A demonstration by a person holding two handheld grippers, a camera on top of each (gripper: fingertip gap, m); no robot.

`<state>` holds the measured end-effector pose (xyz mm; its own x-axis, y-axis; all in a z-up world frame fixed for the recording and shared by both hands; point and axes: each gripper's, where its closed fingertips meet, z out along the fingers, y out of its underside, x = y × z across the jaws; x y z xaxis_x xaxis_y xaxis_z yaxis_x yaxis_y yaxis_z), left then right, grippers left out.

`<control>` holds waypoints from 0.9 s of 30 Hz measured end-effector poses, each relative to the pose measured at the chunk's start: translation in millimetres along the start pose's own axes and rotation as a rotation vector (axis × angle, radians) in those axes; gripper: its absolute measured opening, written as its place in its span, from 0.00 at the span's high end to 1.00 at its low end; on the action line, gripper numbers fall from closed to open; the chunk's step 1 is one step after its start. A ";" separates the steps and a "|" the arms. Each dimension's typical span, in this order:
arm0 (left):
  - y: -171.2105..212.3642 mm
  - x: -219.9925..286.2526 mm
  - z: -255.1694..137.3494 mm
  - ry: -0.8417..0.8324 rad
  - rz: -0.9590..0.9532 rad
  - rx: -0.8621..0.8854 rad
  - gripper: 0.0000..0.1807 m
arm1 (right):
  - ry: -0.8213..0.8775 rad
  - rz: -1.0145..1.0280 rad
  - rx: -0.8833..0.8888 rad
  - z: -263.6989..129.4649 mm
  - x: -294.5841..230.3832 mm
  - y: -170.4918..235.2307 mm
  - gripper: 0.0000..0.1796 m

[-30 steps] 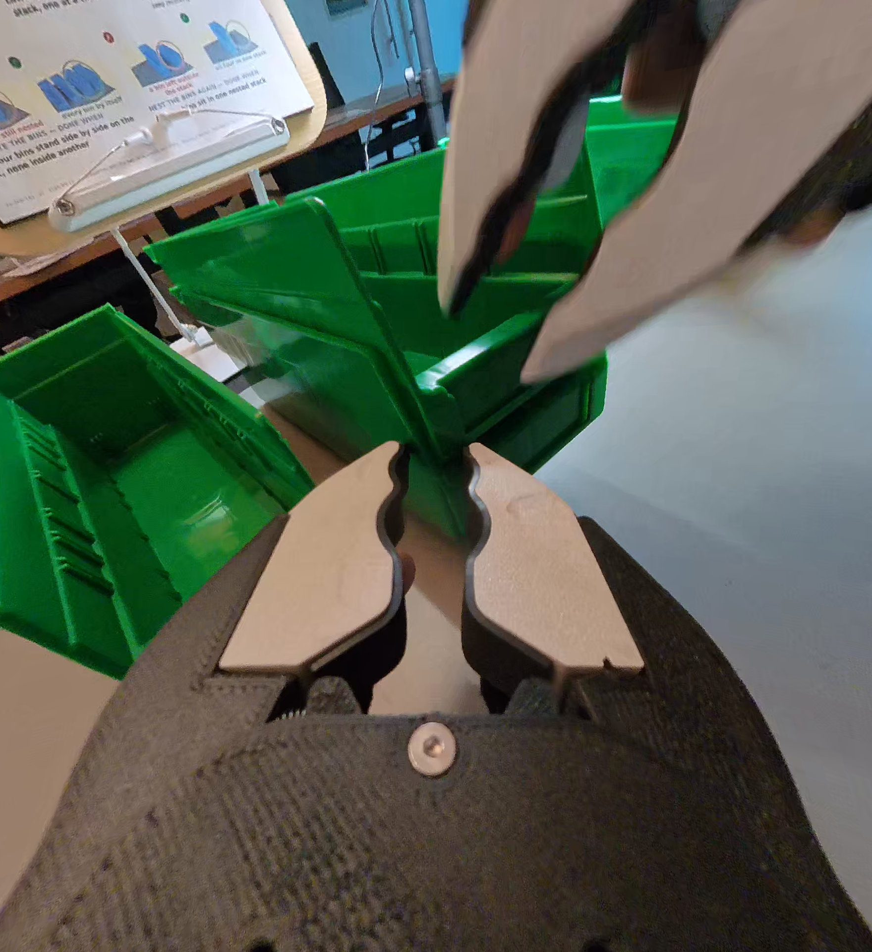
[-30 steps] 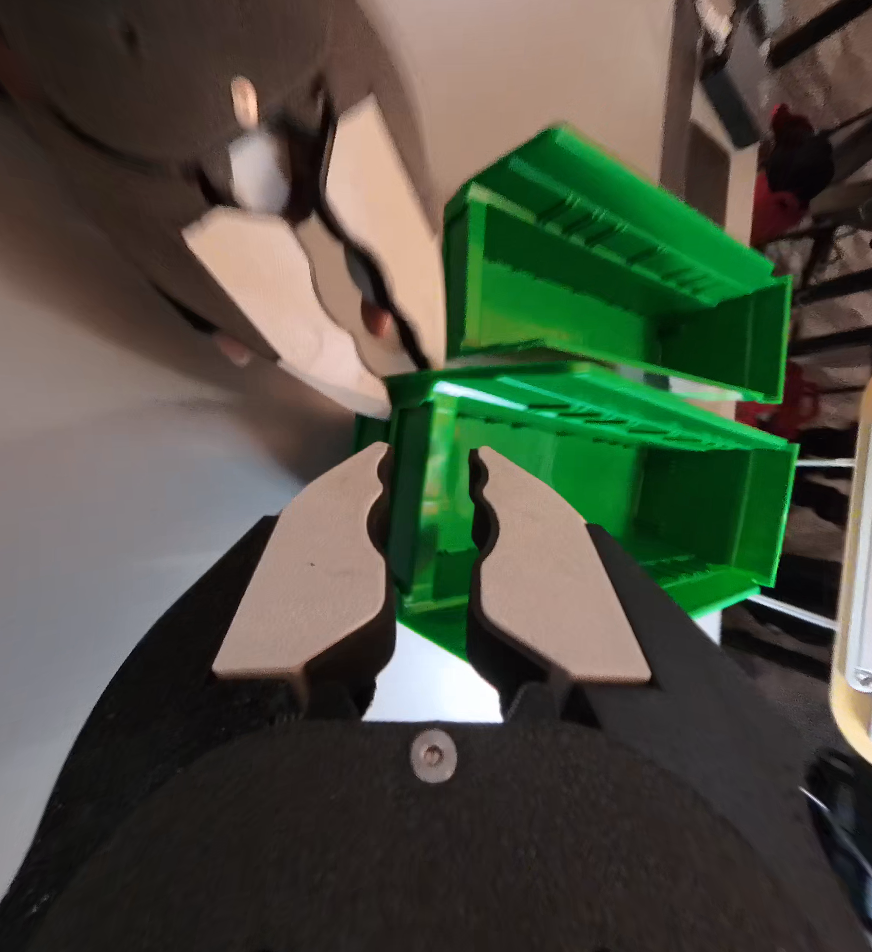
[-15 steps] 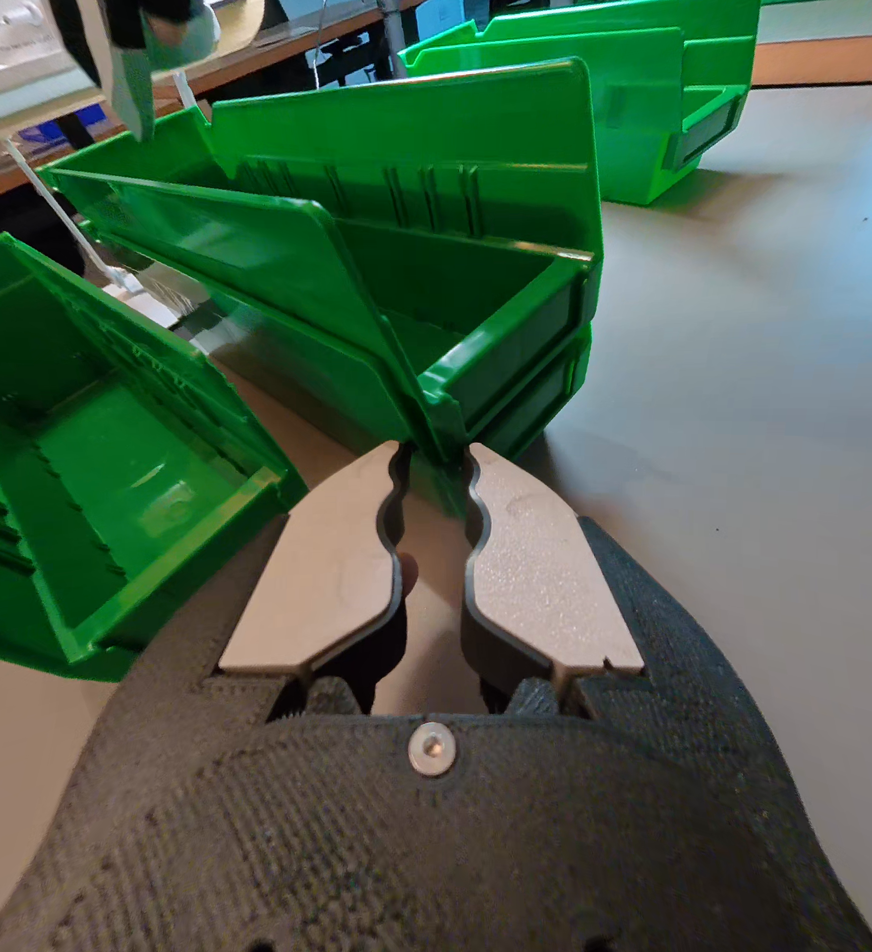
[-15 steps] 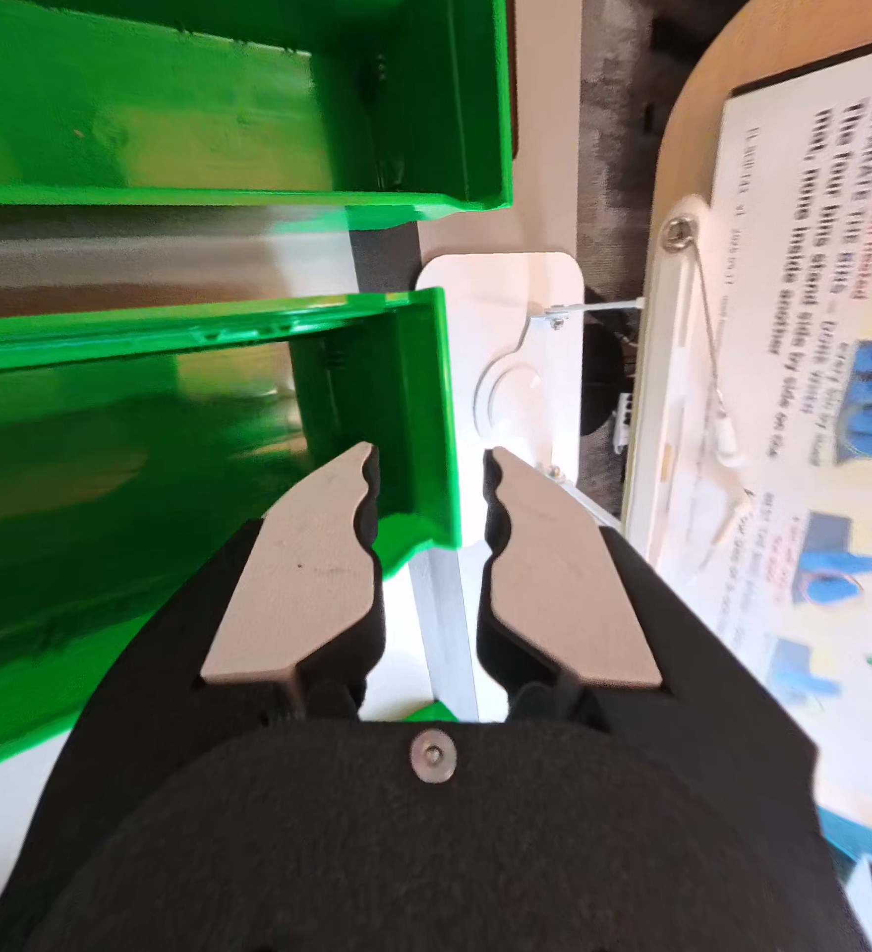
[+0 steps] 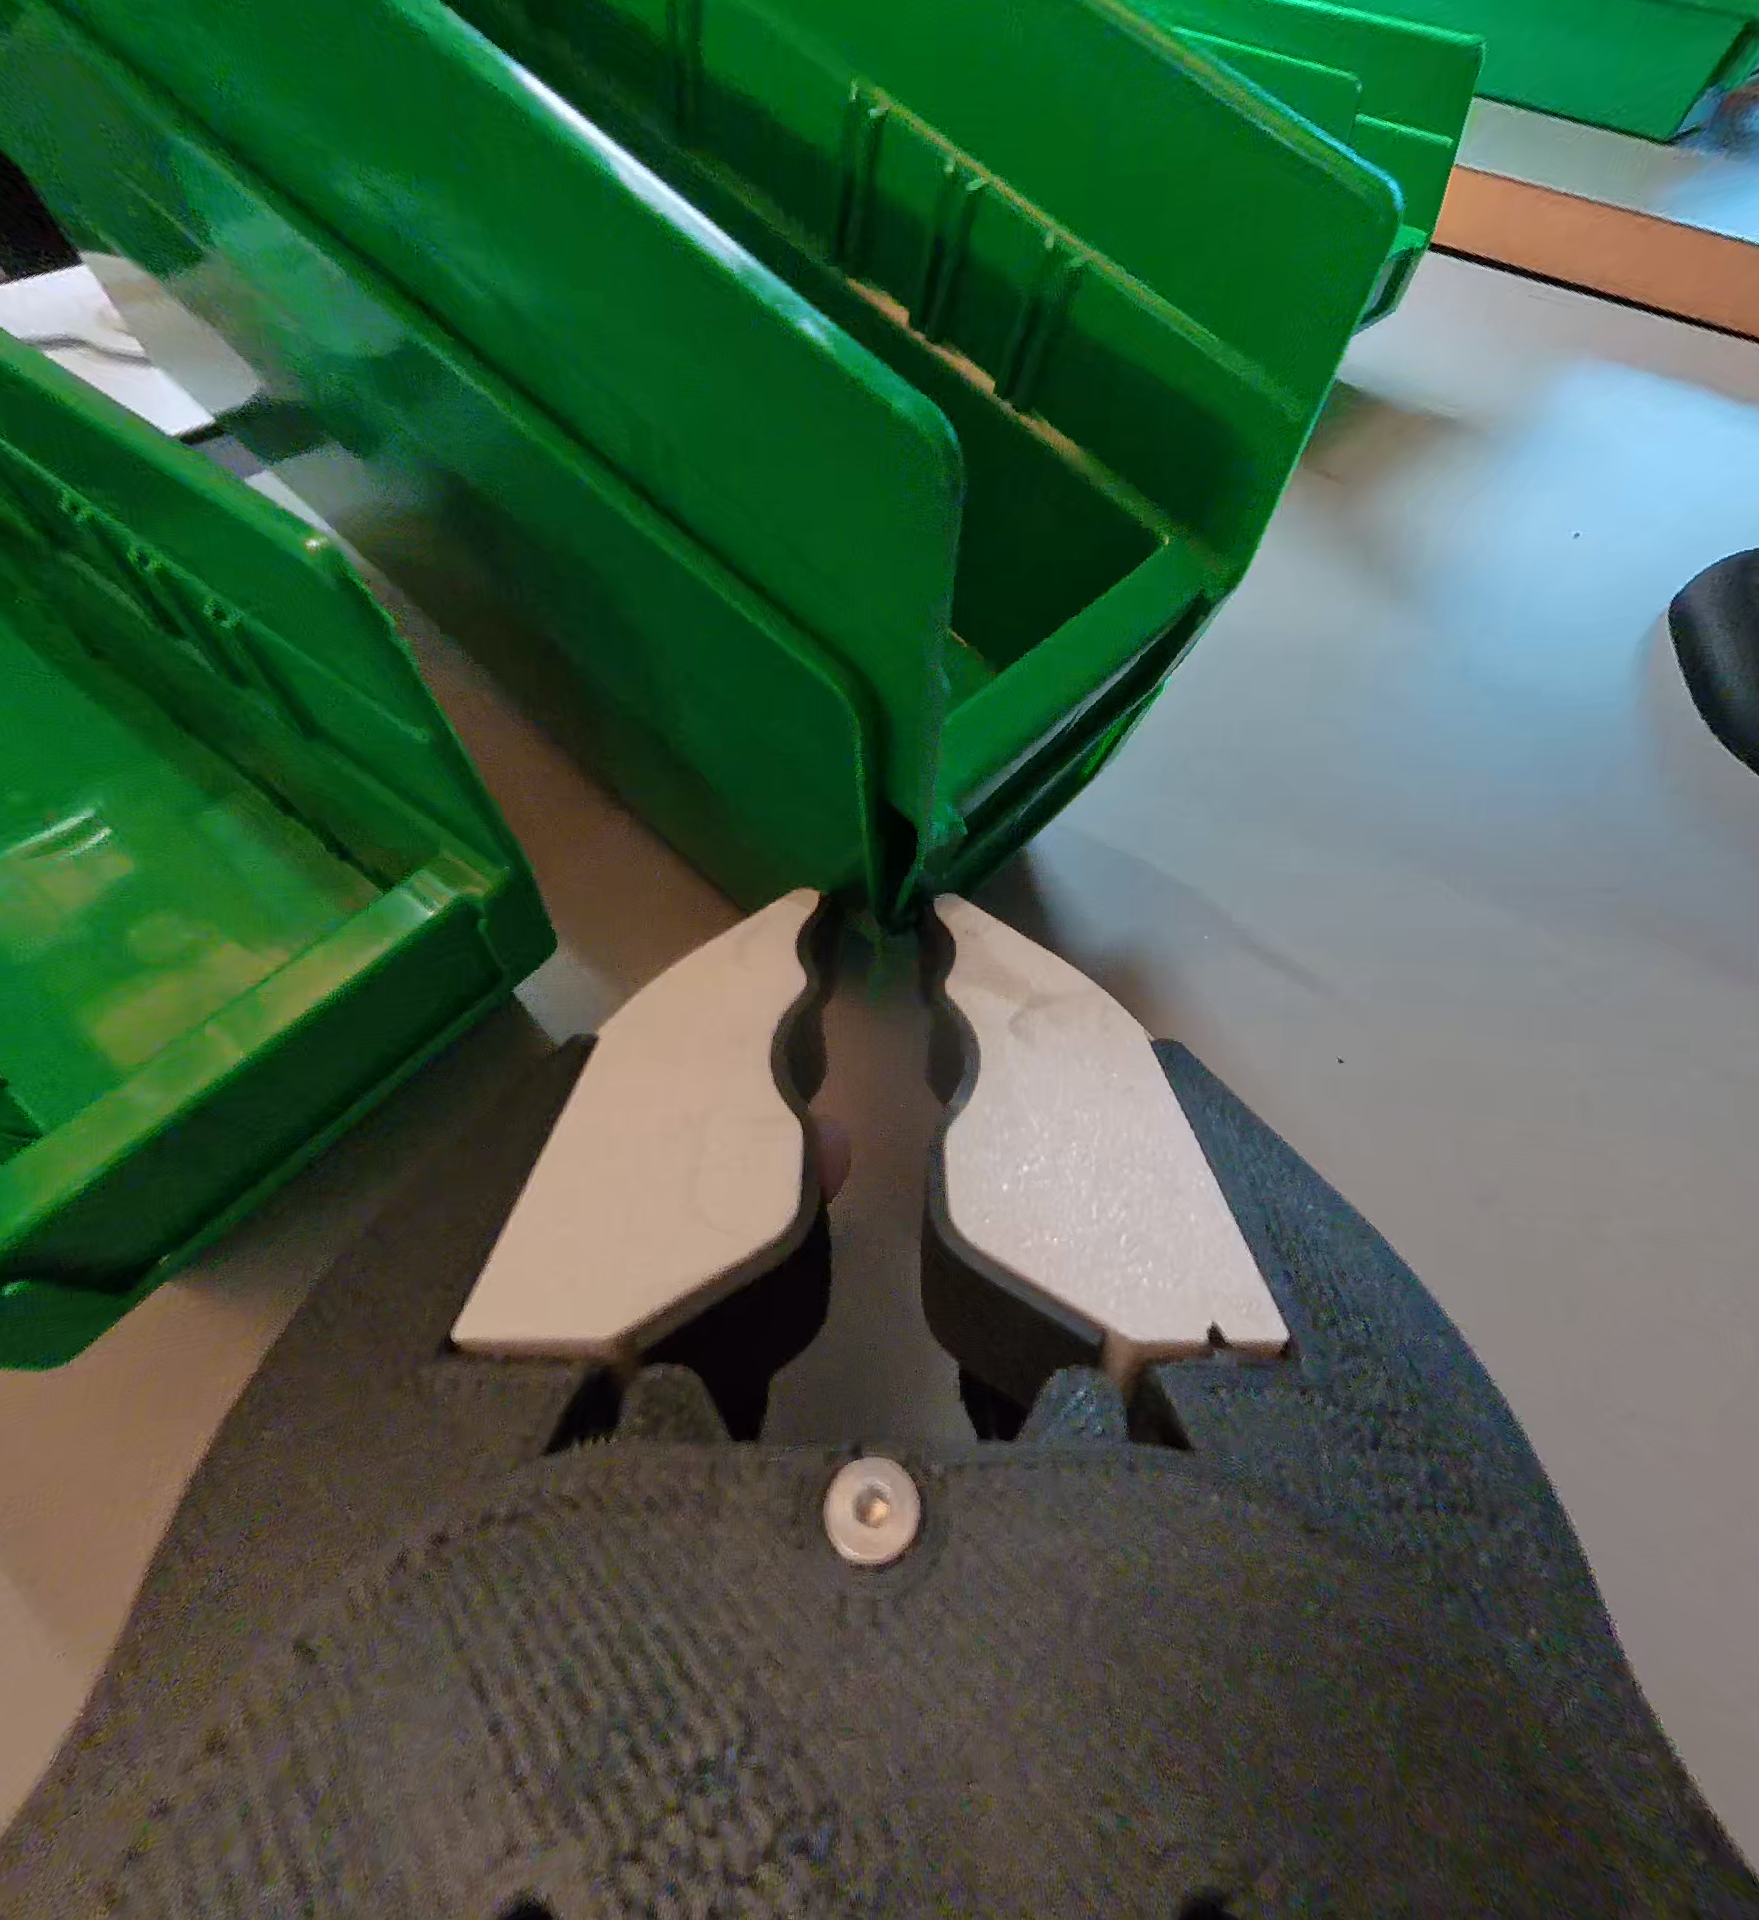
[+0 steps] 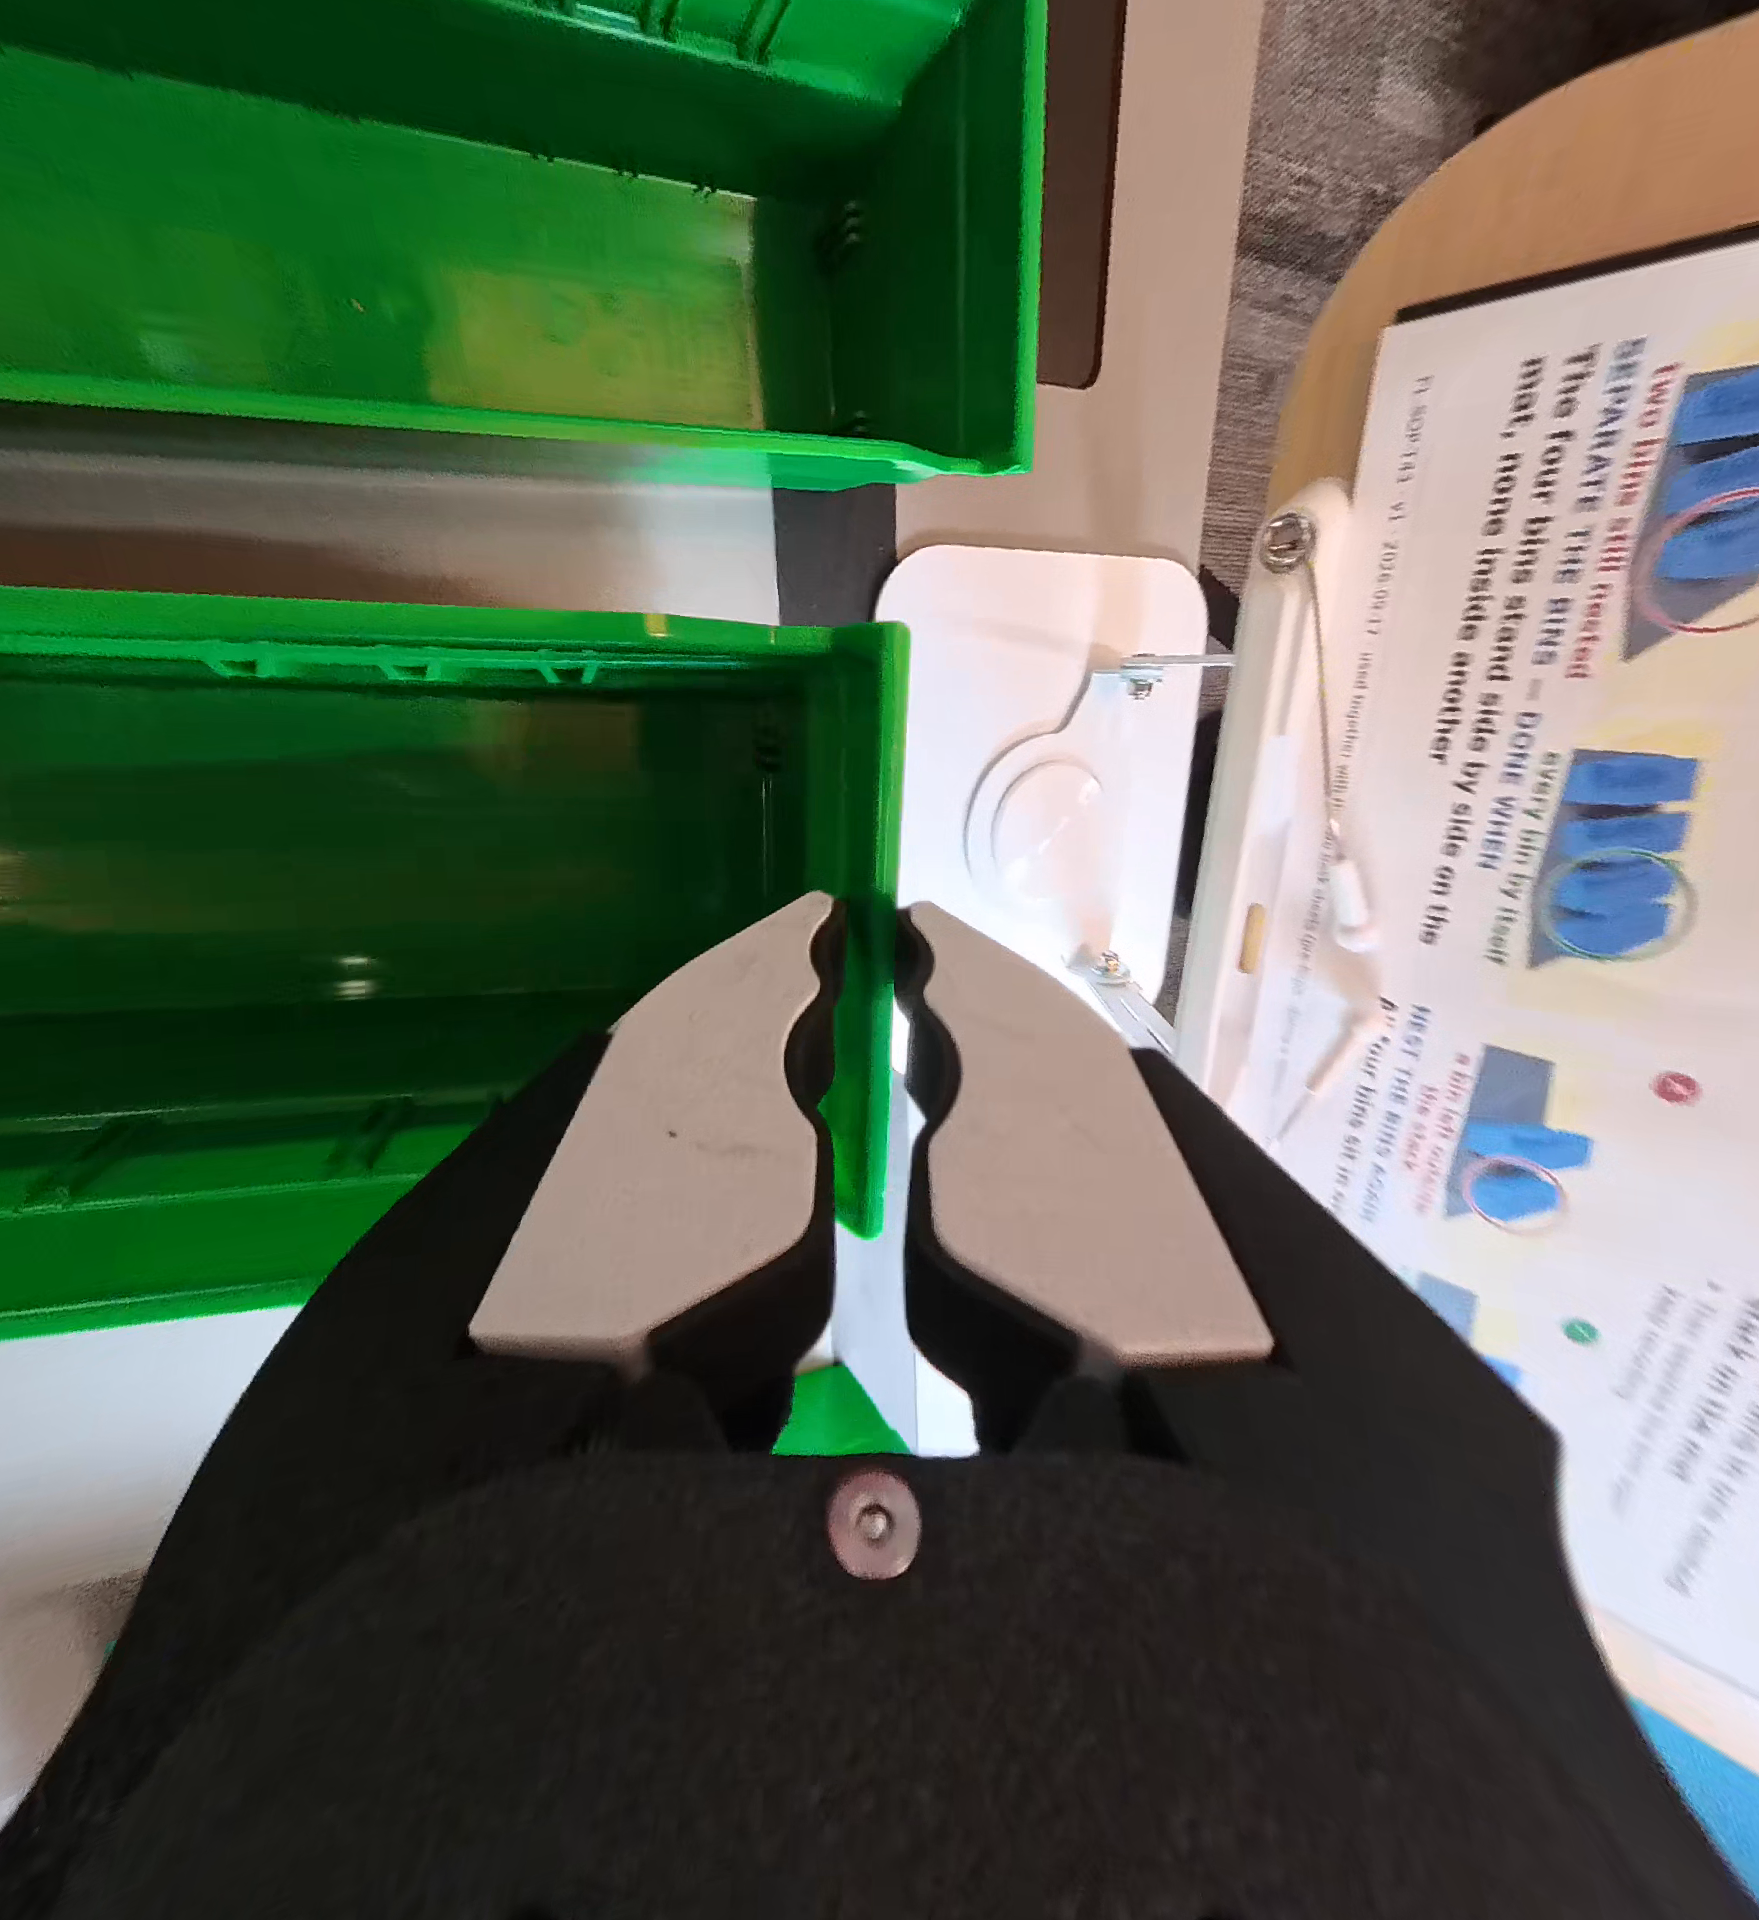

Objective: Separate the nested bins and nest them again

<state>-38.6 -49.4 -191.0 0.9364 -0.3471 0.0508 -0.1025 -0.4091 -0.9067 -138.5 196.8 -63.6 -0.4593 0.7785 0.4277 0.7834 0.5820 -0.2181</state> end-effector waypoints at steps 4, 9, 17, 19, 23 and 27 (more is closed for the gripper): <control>-3.0 -0.3 0.2 -0.017 0.010 0.017 0.95 | 0.088 -0.032 0.042 -30.4 3.3 -9.4 0.96; -6.1 -2.5 -0.4 -0.033 0.015 0.036 0.96 | 0.144 -0.053 0.067 -65.0 1.4 -19.5 0.96; -31.9 -2.3 -19.0 -0.138 0.174 0.176 0.86 | 0.250 -0.067 0.065 -58.5 4.7 -17.6 0.95; -48.8 1.0 -29.7 -0.181 0.244 0.271 0.88 | 0.264 -0.062 0.064 -51.0 6.0 -17.5 0.95; -64.0 4.7 -30.6 -0.186 0.250 0.316 0.95 | 0.282 -0.046 0.049 -34.3 9.8 -16.4 0.94; -66.8 2.3 -27.3 -0.174 0.233 0.308 0.96 | 0.303 -0.010 0.040 -23.0 14.3 -11.8 0.94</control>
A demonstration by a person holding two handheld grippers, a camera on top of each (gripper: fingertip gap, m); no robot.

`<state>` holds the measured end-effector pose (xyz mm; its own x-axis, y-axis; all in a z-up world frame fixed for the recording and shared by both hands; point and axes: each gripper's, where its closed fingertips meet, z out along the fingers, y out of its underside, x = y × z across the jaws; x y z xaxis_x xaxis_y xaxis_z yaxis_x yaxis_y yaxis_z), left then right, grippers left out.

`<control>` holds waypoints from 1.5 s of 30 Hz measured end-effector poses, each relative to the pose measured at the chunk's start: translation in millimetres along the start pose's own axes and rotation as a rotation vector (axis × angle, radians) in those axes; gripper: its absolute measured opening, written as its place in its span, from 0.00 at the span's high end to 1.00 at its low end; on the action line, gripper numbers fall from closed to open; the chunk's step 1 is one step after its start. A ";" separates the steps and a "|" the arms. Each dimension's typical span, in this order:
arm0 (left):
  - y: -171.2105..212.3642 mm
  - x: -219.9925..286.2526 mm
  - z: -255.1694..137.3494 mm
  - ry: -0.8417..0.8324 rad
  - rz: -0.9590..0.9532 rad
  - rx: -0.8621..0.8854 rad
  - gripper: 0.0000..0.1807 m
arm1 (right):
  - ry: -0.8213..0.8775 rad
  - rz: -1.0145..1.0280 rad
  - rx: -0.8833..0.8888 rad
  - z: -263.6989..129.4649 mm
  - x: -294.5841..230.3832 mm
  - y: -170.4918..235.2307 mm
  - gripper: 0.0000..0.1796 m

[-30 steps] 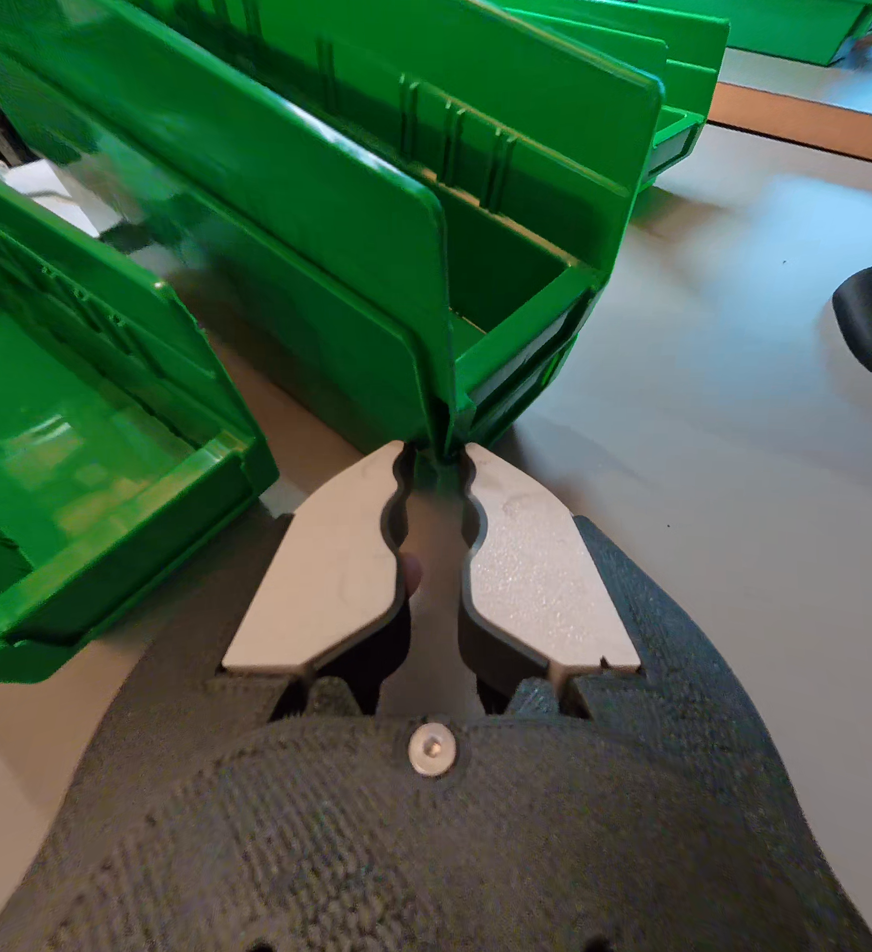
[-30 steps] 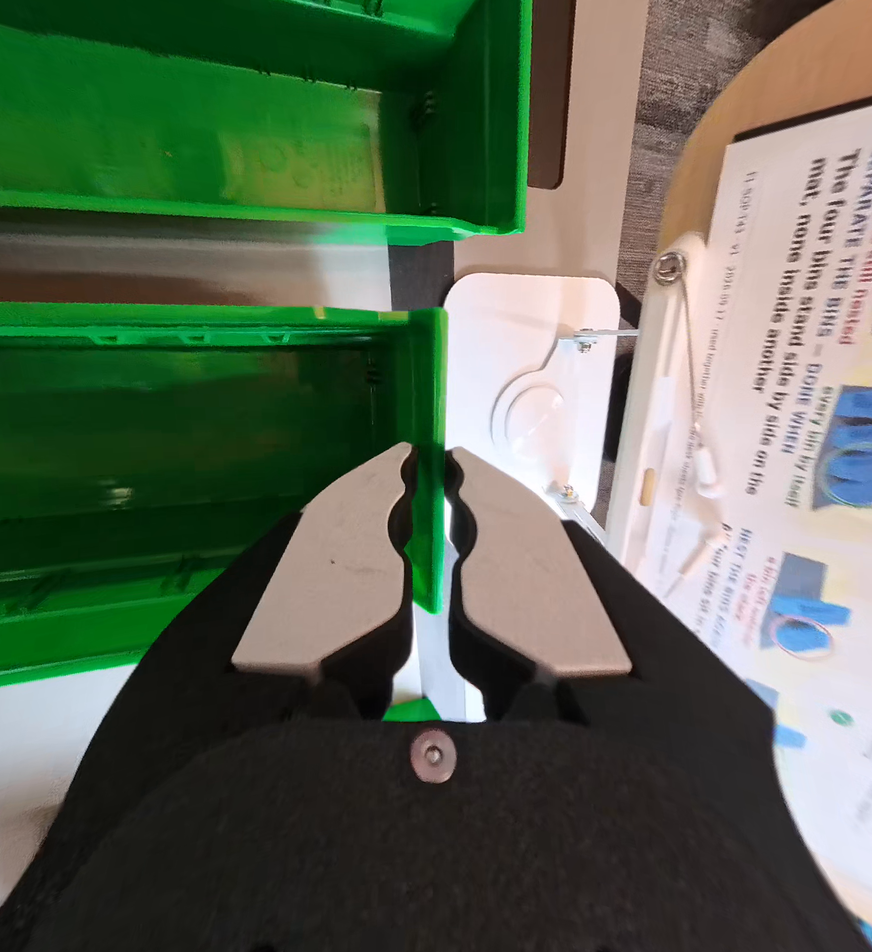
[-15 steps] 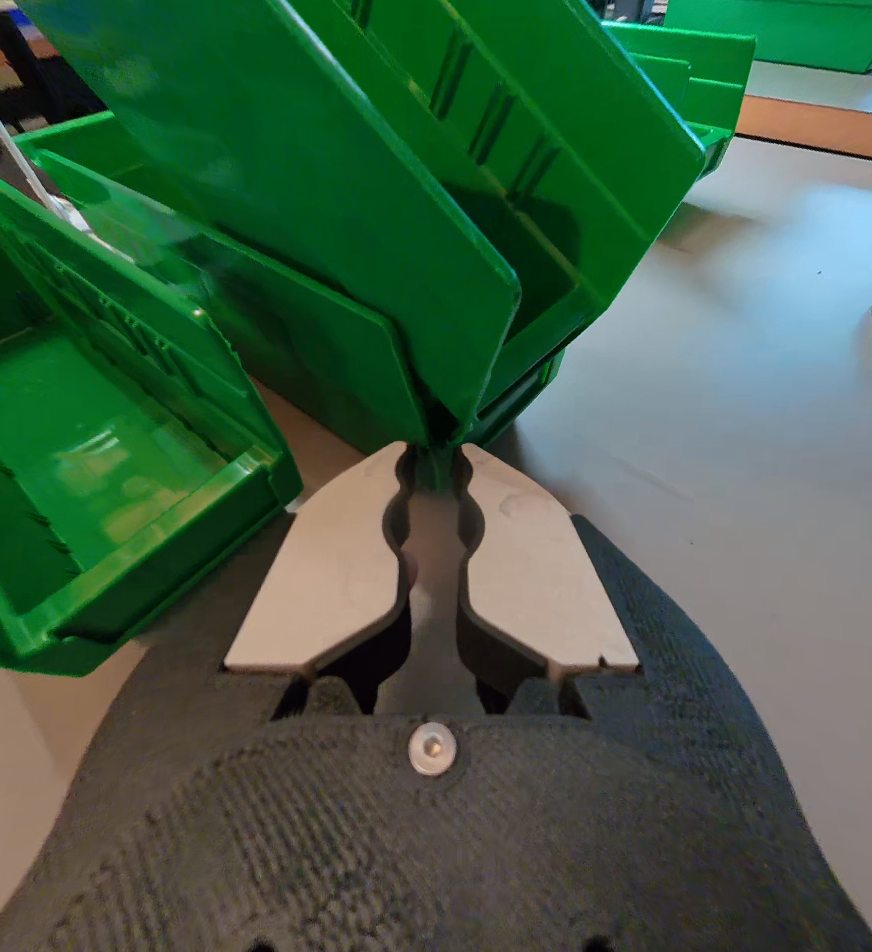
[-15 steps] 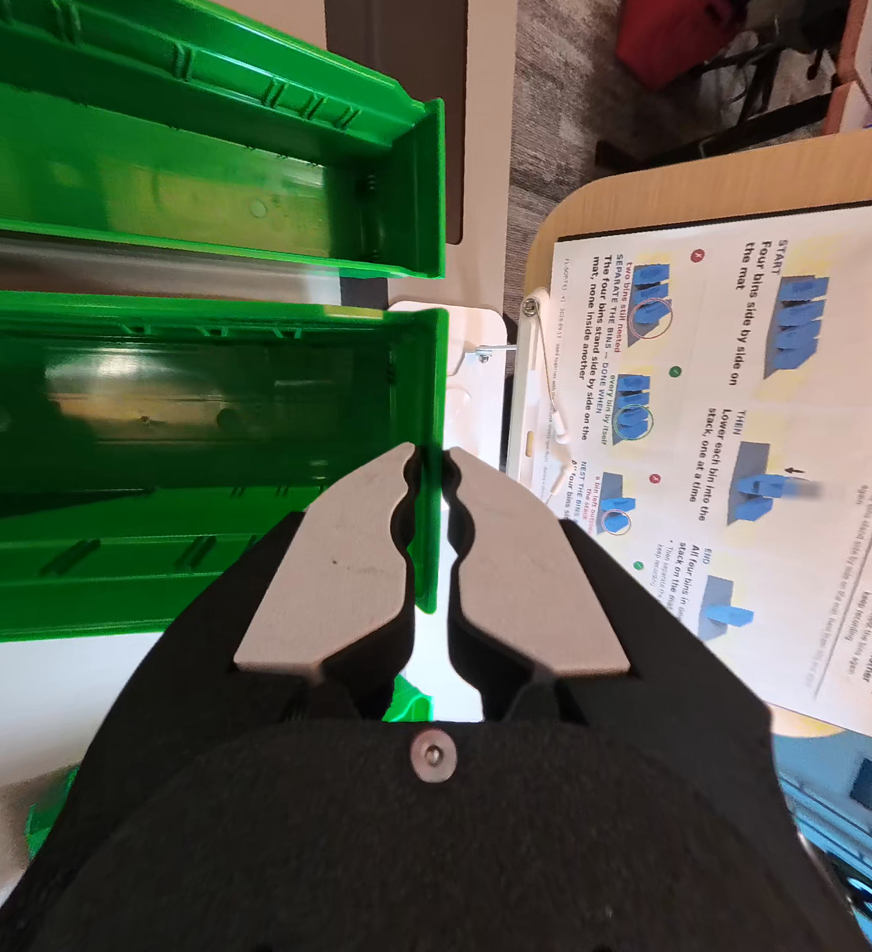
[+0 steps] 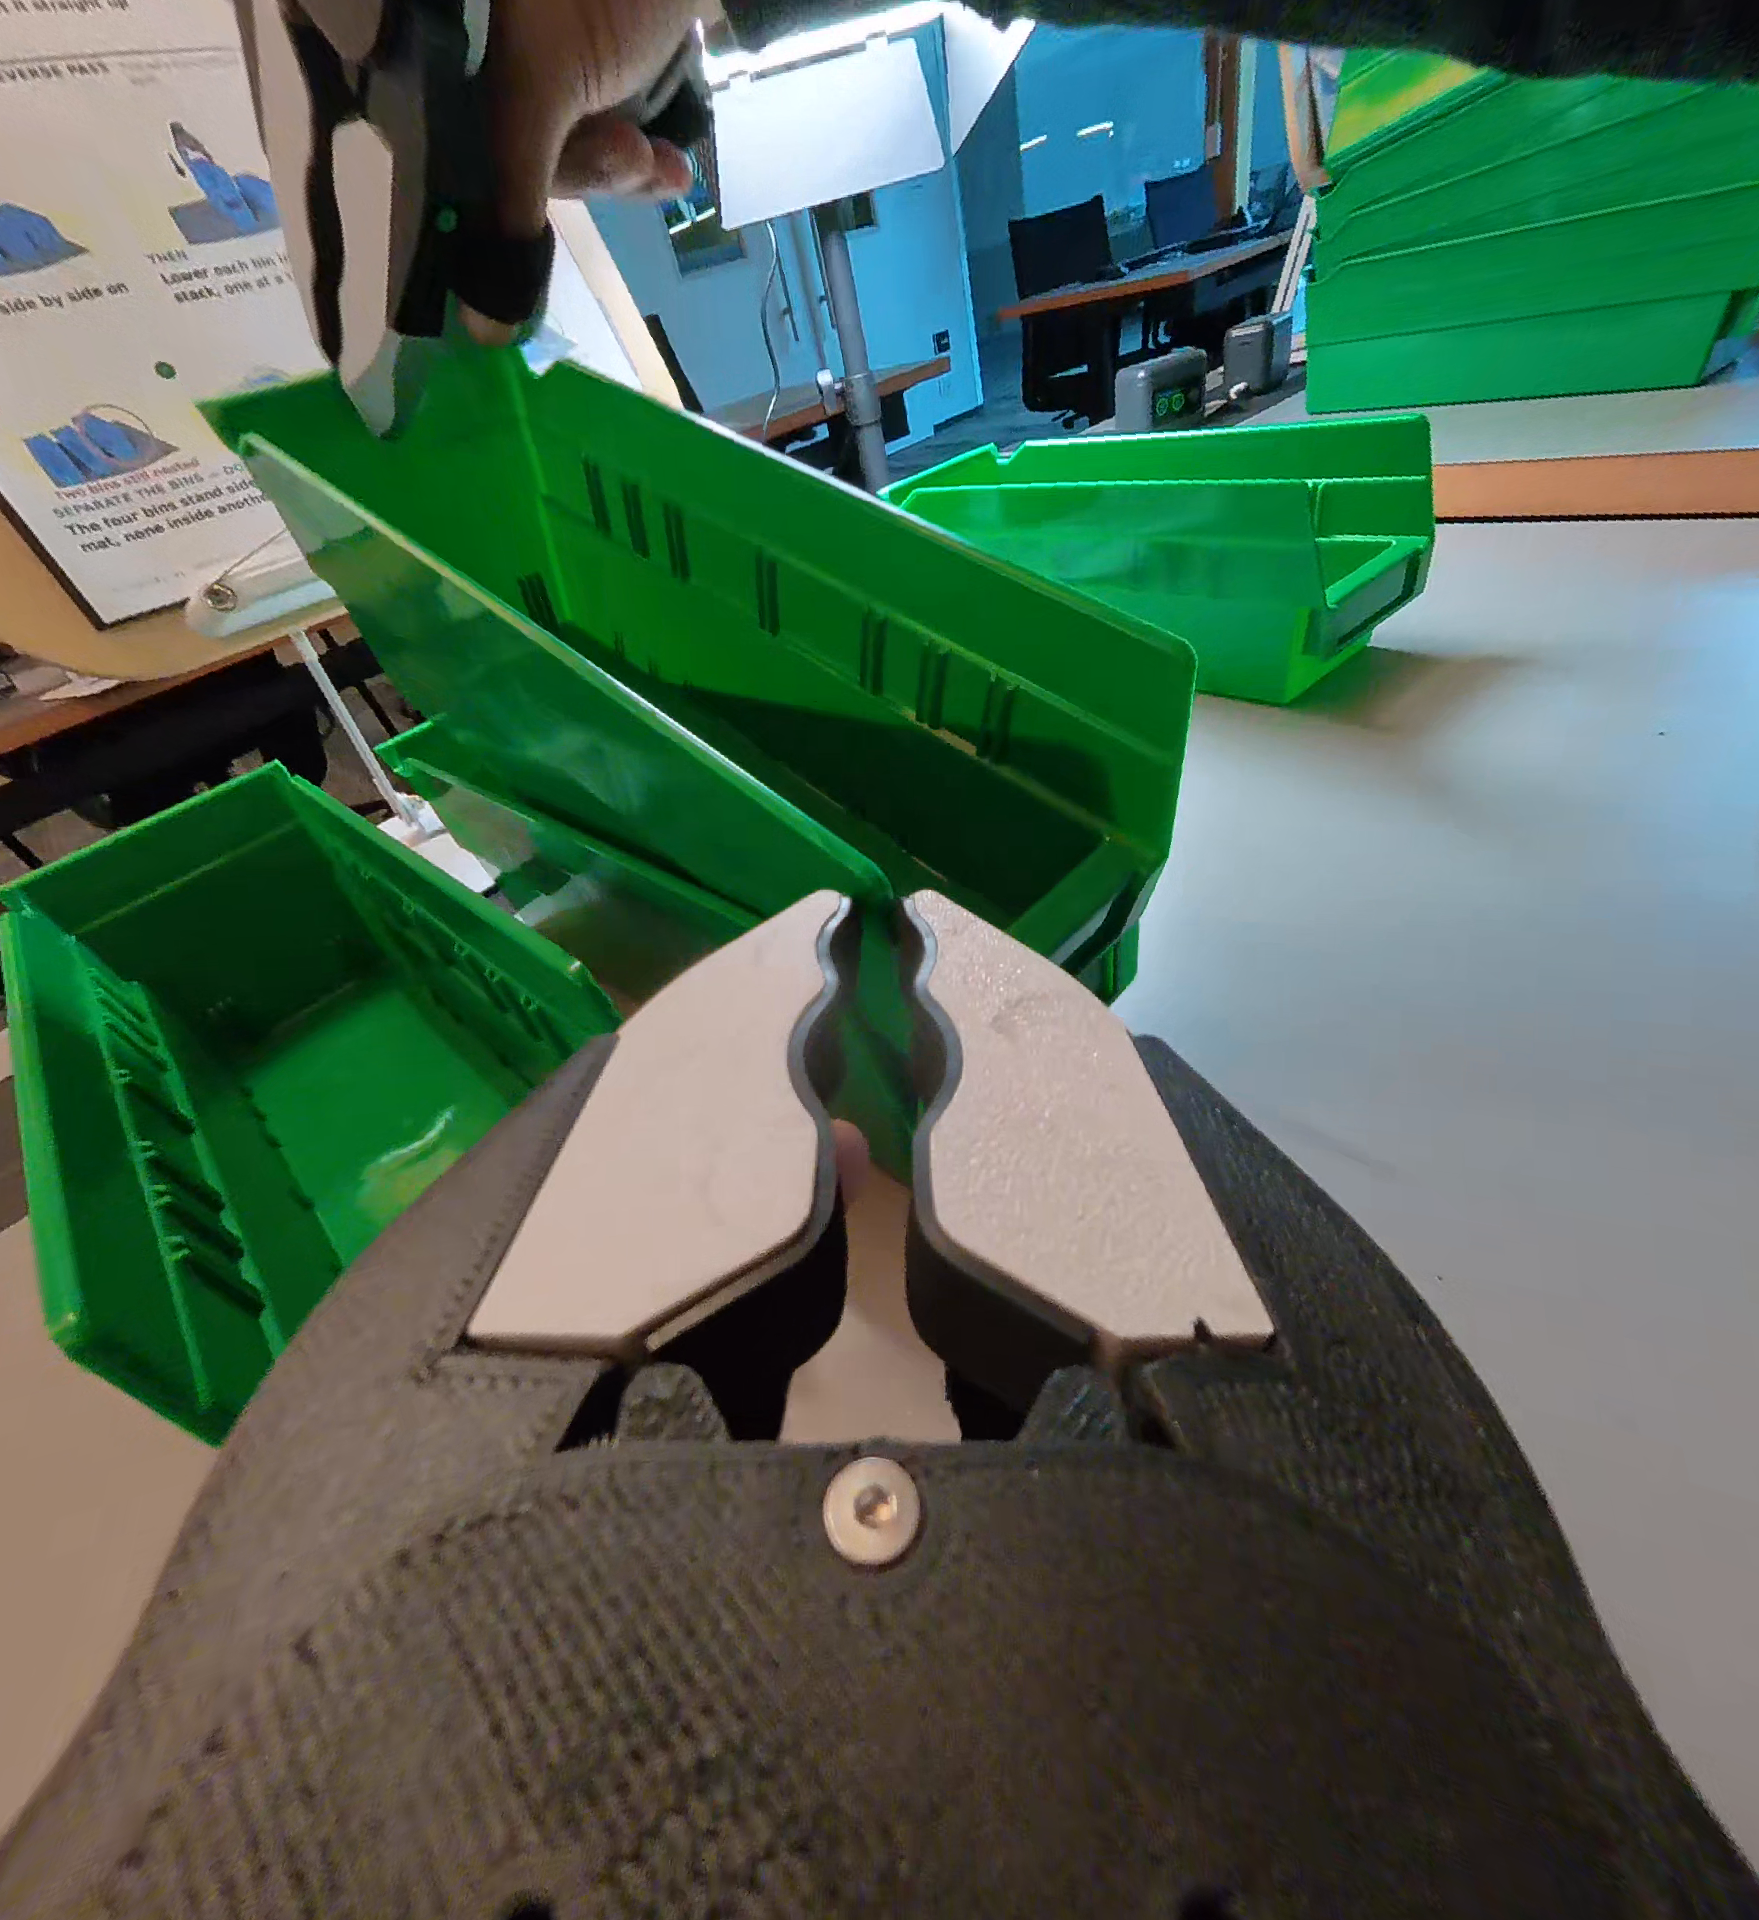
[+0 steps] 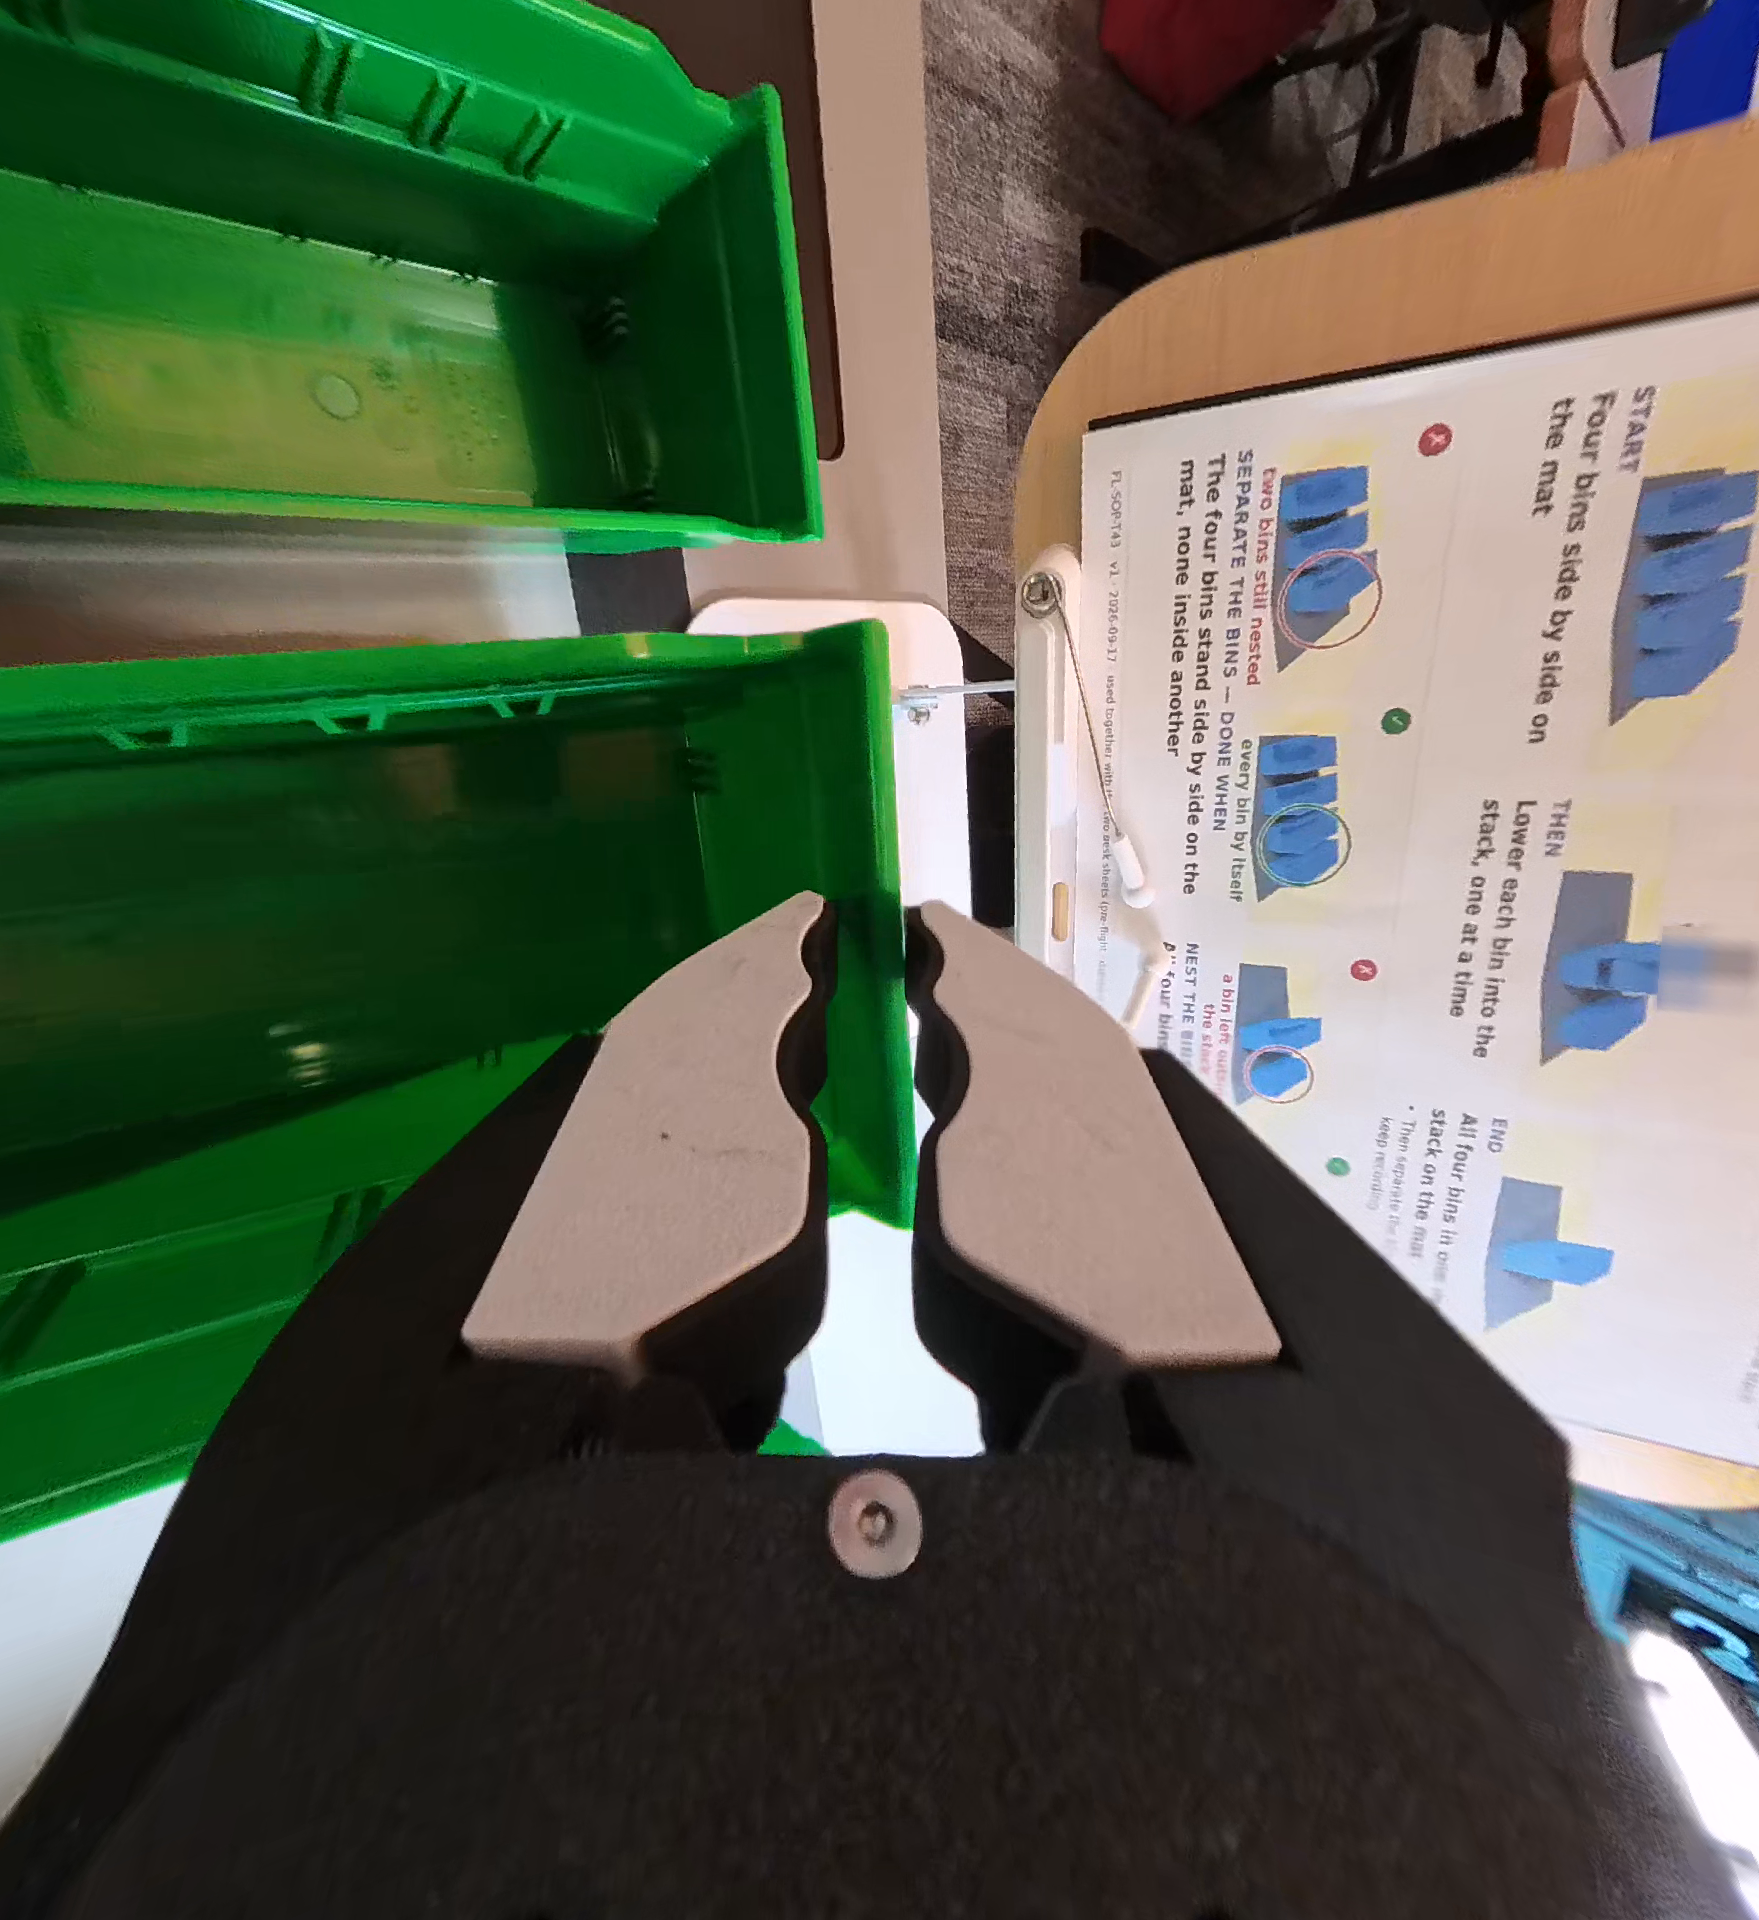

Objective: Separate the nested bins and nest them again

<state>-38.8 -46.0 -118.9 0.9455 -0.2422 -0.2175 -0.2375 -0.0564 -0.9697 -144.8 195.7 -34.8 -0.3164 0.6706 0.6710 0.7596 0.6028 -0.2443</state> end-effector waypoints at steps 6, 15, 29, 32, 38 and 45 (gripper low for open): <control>-5.9 1.4 5.2 -0.029 0.143 0.036 0.97 | 0.074 0.072 0.000 4.0 1.5 14.7 0.93; -15.5 0.6 11.2 -0.031 0.183 0.056 0.97 | 0.136 0.238 0.058 -21.2 0.9 36.9 0.85; -27.3 1.9 19.5 -0.010 0.192 0.069 0.98 | -0.234 0.018 0.121 -97.3 -272.2 -1.1 0.75; -31.7 2.6 18.1 -0.013 0.176 0.076 0.98 | -0.175 0.014 0.035 -73.7 -281.0 9.1 0.78; -38.9 -0.1 6.0 0.014 0.114 0.137 0.91 | -0.217 -0.014 0.038 -80.4 -281.4 6.8 0.84; 16.3 -1.1 3.2 0.126 -0.074 -0.078 0.78 | -0.255 -0.033 0.061 -95.8 -262.4 13.4 0.83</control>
